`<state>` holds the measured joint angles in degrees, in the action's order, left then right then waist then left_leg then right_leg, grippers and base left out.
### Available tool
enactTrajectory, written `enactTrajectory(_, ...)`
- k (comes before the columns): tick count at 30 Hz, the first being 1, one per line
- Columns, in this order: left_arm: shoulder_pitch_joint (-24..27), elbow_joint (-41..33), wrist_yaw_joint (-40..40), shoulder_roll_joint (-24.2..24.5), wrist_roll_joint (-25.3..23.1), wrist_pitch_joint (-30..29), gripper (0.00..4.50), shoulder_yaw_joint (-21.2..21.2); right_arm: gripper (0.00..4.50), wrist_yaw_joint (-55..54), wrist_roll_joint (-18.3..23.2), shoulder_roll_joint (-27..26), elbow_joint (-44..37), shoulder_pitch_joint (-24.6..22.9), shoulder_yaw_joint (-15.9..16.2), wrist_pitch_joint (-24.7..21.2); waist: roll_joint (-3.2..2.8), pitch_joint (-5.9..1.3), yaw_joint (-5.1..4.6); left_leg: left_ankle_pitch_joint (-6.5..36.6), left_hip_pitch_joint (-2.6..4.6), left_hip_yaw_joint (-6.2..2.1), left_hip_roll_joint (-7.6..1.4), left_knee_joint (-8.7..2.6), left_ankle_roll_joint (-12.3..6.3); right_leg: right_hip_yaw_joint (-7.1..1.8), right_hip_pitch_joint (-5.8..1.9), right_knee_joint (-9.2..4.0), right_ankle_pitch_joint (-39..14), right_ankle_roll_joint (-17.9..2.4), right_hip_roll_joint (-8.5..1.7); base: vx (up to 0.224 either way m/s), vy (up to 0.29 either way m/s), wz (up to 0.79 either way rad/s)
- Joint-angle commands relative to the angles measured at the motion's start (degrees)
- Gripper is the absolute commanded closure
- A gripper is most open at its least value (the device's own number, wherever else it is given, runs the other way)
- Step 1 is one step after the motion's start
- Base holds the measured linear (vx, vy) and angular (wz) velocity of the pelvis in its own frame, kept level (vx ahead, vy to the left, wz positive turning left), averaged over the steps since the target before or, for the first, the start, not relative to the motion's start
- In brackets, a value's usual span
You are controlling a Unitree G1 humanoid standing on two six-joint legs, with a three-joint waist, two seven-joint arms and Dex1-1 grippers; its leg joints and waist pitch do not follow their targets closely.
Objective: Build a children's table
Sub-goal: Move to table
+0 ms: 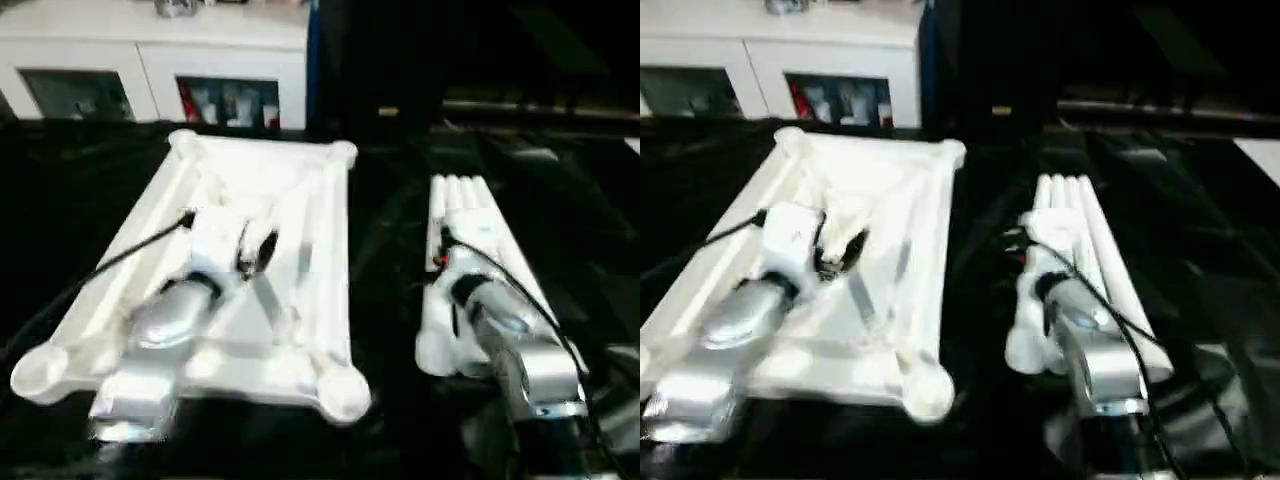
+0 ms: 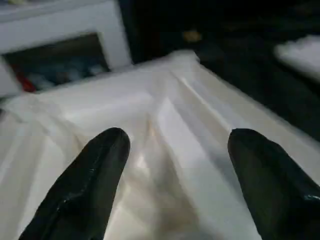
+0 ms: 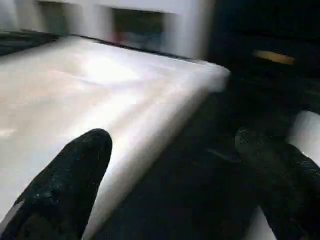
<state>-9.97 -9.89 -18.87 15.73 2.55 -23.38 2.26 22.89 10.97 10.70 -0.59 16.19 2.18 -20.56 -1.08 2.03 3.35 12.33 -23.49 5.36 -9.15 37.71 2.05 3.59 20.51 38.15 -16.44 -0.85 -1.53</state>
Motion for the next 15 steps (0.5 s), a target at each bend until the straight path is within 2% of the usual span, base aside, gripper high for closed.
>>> enactTrajectory(1, 0.67, -1.77, -7.34, 2.23, 2.54, 1.46, 0.83, 1.19, 0.12, 6.29, 2.41, 3.87, -2.81, -0.12, 0.55, -0.92, -0.64, -4.73, -0.02, -39.91, 4.94, -3.91, -6.46, -1.87, -18.42, -3.39, 1.15, -1.21, 21.24, -7.13, -6.42, 0.000, 0.000, 0.00)
enactTrajectory(2, 0.94, -2.30, -9.82, 3.73, 3.34, 1.95, 0.83, 1.72, 0.12, 8.51, 3.03, 5.20, -3.27, -0.09, 0.81, -1.11, -0.28, -4.76, 0.50, -39.35, 4.23, -2.95, -5.32, -1.62, -17.14, -3.74, 0.66, -1.44, 24.00, -7.26, -6.52, 0.000, 0.000, 0.00)
enactTrajectory(3, 1.11, -2.79, -12.00, 5.04, 4.05, 2.31, 0.83, 2.22, 0.12, 10.26, 3.54, 6.23, -3.53, 0.00, 0.93, -1.30, 0.68, -4.59, 1.45, -32.93, 1.42, -0.65, -2.59, -2.11, -13.47, -4.12, -1.74, -1.21, 31.10, -7.23, -6.40, 0.000, 0.000, 0.00)
enactTrajectory(4, 1.24, -3.46, -15.45, 7.48, 4.53, 2.55, 0.83, 3.26, 0.12, 12.97, 3.75, 7.95, -3.46, 0.55, 1.28, -1.31, 0.58, -3.81, 2.58, -20.06, 0.46, 0.35, -2.20, -3.32, -9.20, -4.01, -2.03, -2.18, 30.39, -6.83, -6.50, 0.000, 0.000, 0.00)
enactTrajectory(5, 1.28, -3.81, -17.44, 8.96, 4.73, 2.62, 0.83, 3.91, 0.12, 14.50, 3.77, 8.92, -3.31, 0.95, 1.48, -1.30, 0.58, -3.81, 2.58, -20.06, 0.46, 0.35, -2.20, -3.32, -9.20, -4.01, -2.03, -2.18, 30.39, -6.83, -6.50, 0.000, 0.000, 0.00)
enactTrajectory(6, 1.34, -4.02, -20.90, 11.53, 5.22, 3.14, 0.83, 4.88, 0.12, 17.53, 4.01, 10.65, -3.25, 1.55, 1.95, -1.23, 0.20, -2.90, 2.59, -2.23, 1.28, 0.50, -3.42, -4.96, -4.10, -3.90, -1.68, -3.43, 16.51, -8.83, -6.25, -0.062, -0.011, 0.01)
enactTrajectory(7, 1.29, -3.79, -22.33, 12.35, 5.65, 3.38, 0.83, 5.19, 0.12, 18.78, 4.28, 11.38, -3.23, 1.82, 2.14, -1.32, 0.11, -2.76, 2.55, 1.39, 1.60, 0.62, -3.66, -5.36, -2.95, -3.90, -1.69, -3.72, 12.32, -9.57, -6.16, -0.074, -0.007, 0.03)
enactTrajectory(8, 1.26, -3.68, -23.06, 12.77, 5.87, 3.50, 0.83, 5.35, 0.12, 19.43, 4.41, 11.76, -3.23, 1.96, 2.24, -1.37, -0.05, -2.24, 2.28, 7.32, 2.18, 1.00, -3.86, -6.00, -1.34, -4.05, -1.28, -4.53, 5.13, -10.58, -6.05, -0.074, -0.007, 0.03)
enactTrajectory(9, 1.16, -3.08, -28.42, 16.06, 6.63, 4.42, 0.83, 6.58, 0.12, 23.55, 5.23, 14.27, -3.48, 2.55, 3.25, -1.76, 0.08, -1.44, 2.08, 13.59, 2.66, 1.41, -3.72, -6.79, 0.21, -4.20, -1.09, -5.46, -5.18, -10.85, -6.21, -0.080, -0.002, 0.04)
enactTrajectory(10, 1.08, -2.83, -30.51, 17.29, 6.94, 4.48, 0.83, 6.92, 0.12, 25.18, 5.51, 15.30, -3.64, 2.71, 3.74, -1.89, 0.24, -1.44, 2.13, 15.67, 3.01, 1.50, -3.68, -6.86, 0.71, -4.27, -1.18, -5.95, -10.06, -10.52, -6.56, -0.078, 0.000, 0.01)
enactTrajectory(11, 1.02, -2.76, -30.99, 17.60, 6.96, 4.36, 0.83, 7.04, 0.12, 25.59, 5.58, 15.56, -3.66, 2.77, 3.84, -1.96, 0.29, -1.25, 2.11, 16.90, 3.03, 1.64, -3.71, -7.03, 1.00, -4.49, -1.16, -6.31, -14.18, -9.80, -6.79, -0.078, 0.000, 0.01)
enactTrajectory(12, 0.84, -2.42, -32.66, 18.63, 7.07, 4.07, 0.83, 7.39, 0.12, 26.93, 5.84, 16.40, -3.76, 2.92, 4.25, -2.14, 0.16, -0.80, 2.05, 19.15, 3.53, 1.88, -3.94, -7.54, 2.18, -4.64, -0.69, -7.22, -22.59, -8.09, -7.25, -0.065, -0.001, 0.00)
enactTrajectory(13, 0.33, -1.55, -35.67, 20.44, 7.07, 3.44, 0.83, 8.21, 0.12, 29.31, 6.29, 17.86, -3.88, 3.23, 5.11, -2.26, -0.30, -0.69, 2.10, 20.46, 3.93, 1.80, -3.93, -7.59, 2.64, -4.65, -0.42, -7.64, -25.05, -7.74, -7.41, -0.068, 0.002, -0.02)
enactTrajectory(14, 0.21, -1.34, -36.52, 21.05, 7.06, 3.20, 0.83, 8.55, 0.12, 29.87, 6.36, 18.23, -3.91, 3.35, 5.37, -2.35, 0.15, -0.62, 1.98, 21.55, 4.06, 1.66, -3.91, -7.72, 3.07, -4.67, -0.51, -8.07, -28.02, -6.74, -7.61, -0.068, 0.002, -0.02)
enactTrajectory(15, -0.02, -0.49, -39.33, 23.15, 7.06, 2.73, 0.83, 9.60, 0.12, 31.52, 6.47, 19.25, -4.04, 3.70, 6.35, -2.60, 0.32, -0.97, 2.07, 19.59, 3.64, 1.57, -3.91, -8.06, 2.92, -4.56, -1.01, -7.85, -26.50, -6.40, -7.61, 0.000, 0.000, 0.00)
